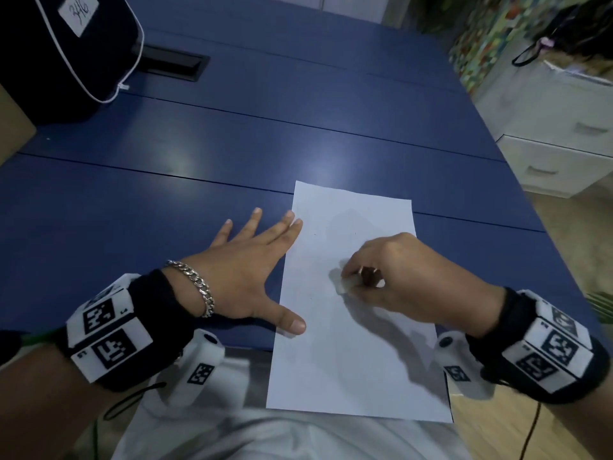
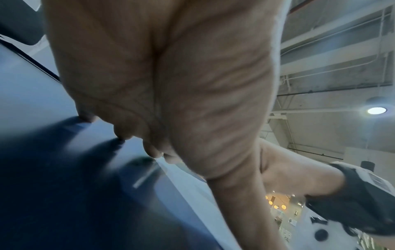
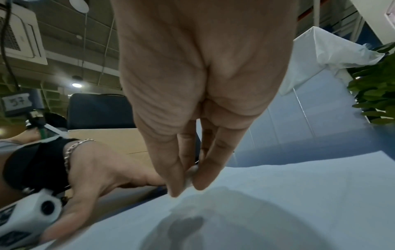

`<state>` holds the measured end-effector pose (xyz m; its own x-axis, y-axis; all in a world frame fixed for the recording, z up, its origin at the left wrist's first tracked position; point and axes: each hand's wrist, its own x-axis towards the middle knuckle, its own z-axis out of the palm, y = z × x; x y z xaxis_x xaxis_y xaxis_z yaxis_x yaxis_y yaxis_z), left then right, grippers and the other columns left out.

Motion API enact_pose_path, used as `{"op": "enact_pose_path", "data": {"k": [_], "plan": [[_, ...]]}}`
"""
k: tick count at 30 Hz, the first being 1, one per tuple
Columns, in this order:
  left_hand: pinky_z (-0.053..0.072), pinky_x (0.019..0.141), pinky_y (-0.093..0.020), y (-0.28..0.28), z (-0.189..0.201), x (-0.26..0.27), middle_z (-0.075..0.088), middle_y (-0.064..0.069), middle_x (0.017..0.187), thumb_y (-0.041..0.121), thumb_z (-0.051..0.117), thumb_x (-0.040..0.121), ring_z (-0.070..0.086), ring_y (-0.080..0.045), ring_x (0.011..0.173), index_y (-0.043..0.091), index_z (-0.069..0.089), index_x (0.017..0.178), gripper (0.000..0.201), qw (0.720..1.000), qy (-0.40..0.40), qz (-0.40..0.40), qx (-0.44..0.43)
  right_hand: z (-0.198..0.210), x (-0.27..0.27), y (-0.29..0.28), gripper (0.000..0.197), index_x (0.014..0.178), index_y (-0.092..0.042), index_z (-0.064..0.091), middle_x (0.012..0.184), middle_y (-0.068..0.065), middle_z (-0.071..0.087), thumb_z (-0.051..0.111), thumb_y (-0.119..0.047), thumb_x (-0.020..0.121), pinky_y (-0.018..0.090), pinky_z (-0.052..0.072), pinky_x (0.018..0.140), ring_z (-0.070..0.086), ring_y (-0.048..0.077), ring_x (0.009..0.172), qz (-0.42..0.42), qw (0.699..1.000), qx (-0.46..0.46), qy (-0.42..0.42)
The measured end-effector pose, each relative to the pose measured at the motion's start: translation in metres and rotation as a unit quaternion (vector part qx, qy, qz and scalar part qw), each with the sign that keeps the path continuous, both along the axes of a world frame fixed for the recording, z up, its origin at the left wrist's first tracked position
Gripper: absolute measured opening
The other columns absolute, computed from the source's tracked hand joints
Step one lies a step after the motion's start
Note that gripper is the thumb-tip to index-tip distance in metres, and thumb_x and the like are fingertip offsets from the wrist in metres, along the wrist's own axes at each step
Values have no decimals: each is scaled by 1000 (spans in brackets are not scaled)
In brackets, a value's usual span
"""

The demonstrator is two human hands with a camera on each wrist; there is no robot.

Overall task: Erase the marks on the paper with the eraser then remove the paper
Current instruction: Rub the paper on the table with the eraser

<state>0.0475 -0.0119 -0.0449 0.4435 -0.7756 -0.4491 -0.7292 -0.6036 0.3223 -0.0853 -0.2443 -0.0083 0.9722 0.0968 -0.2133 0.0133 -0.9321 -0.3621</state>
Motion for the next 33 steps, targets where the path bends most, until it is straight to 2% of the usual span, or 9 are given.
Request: {"op": "enact_pose_path", "data": {"k": [2,5,8,11,14,17,22,27,33], "plan": [[-13,122,-63,1,-3,-2,-38,25,160,103,58,49,-40,-23,148,41,-30,155,152,1000,-10,-14,16,5,12,1,10,97,-28,79,96,-15,65,75,-21,89,26,57,77,67,3,75,-1,1000,8,-20],[-14,122,-64,1,-7,-5,-38,24,160,105,57,47,-40,-24,148,38,-29,157,155,999,-35,-24,33,5,35,5,13,98,-26,78,92,-12,68,76,-19,86,27,55,79,67,7,77,15,999,-1,-37],[-12,122,-65,-1,-7,-5,-40,24,160,105,56,47,-40,-26,149,36,-30,156,156,998,-45,-24,45,-1,57,9,19,102,-21,77,94,-8,71,70,-16,86,34,57,80,66,12,79,9,998,-19,-53],[-12,121,-66,-1,-6,-6,-42,24,159,104,56,47,-41,-27,148,36,-32,156,156,997,-45,-26,52,-5,65,18,16,95,-20,75,88,-5,70,63,-16,86,41,57,76,64,17,77,-2,997,-45,-62],[-13,121,-66,-1,-6,-6,-42,24,158,104,57,48,-41,-27,148,36,-32,156,155,997,-45,-27,54,-3,49,36,10,84,-17,71,79,-1,66,62,-21,84,38,52,71,60,22,71,65,995,-63,-29],[-14,121,-65,-1,-7,-6,-43,24,158,104,56,48,-42,-27,147,36,-32,155,155,997,-46,-27,51,2,38,42,10,83,-17,71,80,-2,65,67,-27,85,35,50,70,59,20,72,122,990,-68,31],[-15,121,-65,-1,-7,-6,-44,24,157,105,55,47,-43,-27,146,36,-33,155,156,997,-44,-29,49,1,46,23,6,82,-20,71,76,-5,65,67,-23,86,40,53,73,60,20,71,28,997,-63,-31],[-13,121,-65,0,-6,-6,-46,23,156,106,53,47,-44,-27,146,34,-34,155,156,998,-45,-32,41,7,5,40,9,88,-20,71,83,-4,64,65,-26,86,35,53,73,61,17,73,86,994,-50,50],[-14,122,-62,3,-5,-16,-43,21,159,108,46,54,-43,-21,147,31,-29,158,149,999,-46,-19,22,-2,-50,29,5,100,-29,66,98,-15,59,66,-25,96,27,55,75,63,8,85,-48,998,-4,38]]}}
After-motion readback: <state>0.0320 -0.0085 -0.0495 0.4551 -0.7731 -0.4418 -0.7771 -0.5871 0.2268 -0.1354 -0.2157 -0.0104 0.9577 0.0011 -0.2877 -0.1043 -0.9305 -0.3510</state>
